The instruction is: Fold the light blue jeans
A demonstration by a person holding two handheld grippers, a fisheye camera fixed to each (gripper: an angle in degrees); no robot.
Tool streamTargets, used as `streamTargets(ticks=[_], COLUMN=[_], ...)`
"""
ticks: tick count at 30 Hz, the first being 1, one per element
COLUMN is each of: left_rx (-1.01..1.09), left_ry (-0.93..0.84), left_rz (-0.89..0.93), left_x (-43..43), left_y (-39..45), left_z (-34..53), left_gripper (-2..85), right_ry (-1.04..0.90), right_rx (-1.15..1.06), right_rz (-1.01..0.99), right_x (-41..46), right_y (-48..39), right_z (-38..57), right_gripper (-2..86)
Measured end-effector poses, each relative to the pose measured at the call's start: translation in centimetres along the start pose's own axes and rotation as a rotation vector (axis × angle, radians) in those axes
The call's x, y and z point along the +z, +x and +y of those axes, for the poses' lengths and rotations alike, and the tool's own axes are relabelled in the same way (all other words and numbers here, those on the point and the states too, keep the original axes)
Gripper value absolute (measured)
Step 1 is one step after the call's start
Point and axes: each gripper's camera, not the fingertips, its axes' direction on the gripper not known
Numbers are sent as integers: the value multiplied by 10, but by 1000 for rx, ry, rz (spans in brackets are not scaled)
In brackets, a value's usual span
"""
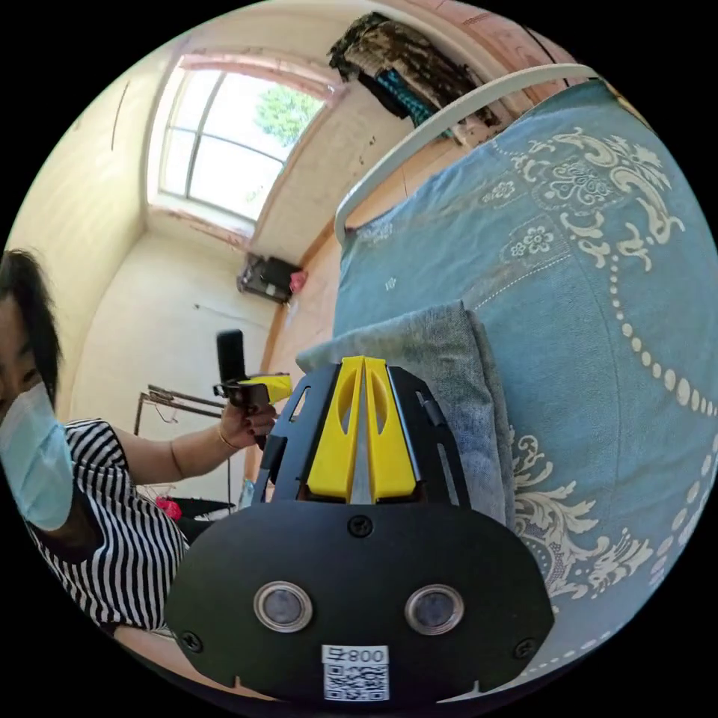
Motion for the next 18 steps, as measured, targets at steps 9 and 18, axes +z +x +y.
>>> streamTargets(ticks=[9, 18], left_rx=[115, 184], left_ry=[-59, -117], left_rz=[-317, -144], left_x=[43, 45], left_y=[3, 49], left_z=[2, 33], left_gripper=[0, 2], right_ry=[-91, 80], right_rx=[18, -4], right_rz=[74, 136], right_x=[46, -11], right_y=[11, -31], right_z=[4, 91], right_gripper=[0, 0])
